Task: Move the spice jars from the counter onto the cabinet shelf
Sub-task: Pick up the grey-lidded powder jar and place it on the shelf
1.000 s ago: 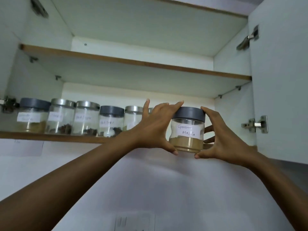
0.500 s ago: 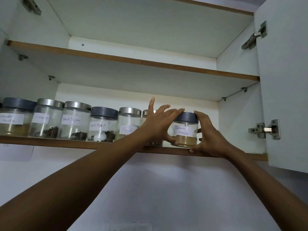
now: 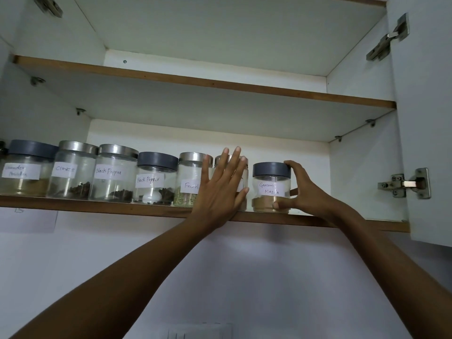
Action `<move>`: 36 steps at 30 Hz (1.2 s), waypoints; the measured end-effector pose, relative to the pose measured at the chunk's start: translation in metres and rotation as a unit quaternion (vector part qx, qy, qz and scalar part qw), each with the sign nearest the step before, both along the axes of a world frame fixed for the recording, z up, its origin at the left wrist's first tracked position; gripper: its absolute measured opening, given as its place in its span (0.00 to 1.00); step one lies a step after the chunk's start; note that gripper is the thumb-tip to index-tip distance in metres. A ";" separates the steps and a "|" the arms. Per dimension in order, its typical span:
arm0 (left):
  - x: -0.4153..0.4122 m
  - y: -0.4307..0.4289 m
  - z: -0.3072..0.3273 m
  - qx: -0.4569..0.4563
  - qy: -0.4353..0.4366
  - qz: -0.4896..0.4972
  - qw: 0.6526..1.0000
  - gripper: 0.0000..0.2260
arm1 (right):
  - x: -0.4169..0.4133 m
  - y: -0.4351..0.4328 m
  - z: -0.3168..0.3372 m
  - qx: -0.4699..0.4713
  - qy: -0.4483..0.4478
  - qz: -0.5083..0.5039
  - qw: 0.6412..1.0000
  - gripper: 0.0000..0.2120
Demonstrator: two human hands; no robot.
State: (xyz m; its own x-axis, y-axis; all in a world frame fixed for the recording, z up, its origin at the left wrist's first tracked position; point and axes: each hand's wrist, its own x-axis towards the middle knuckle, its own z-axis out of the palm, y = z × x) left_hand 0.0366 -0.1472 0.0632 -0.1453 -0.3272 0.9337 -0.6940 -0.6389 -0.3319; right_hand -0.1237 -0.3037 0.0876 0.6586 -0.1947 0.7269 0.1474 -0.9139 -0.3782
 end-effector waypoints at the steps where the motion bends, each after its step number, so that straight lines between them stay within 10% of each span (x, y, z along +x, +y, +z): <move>1: 0.000 -0.001 -0.001 -0.003 0.002 0.003 1.000 0.28 | 0.002 0.000 -0.001 0.006 -0.001 0.005 1.000 0.46; 15: -0.006 0.004 -0.006 0.011 0.019 0.001 1.000 0.29 | 0.010 0.015 -0.024 -0.032 -0.046 -0.070 0.996 0.52; 22: -0.019 0.057 -0.062 0.035 -0.120 -0.118 0.985 0.10 | -0.006 0.069 -0.097 -0.214 -0.249 -0.207 0.922 0.10; 36: -0.009 0.253 -0.263 0.265 0.248 -0.114 0.925 0.12 | 0.028 0.234 -0.294 -0.138 -0.015 -0.015 0.990 0.07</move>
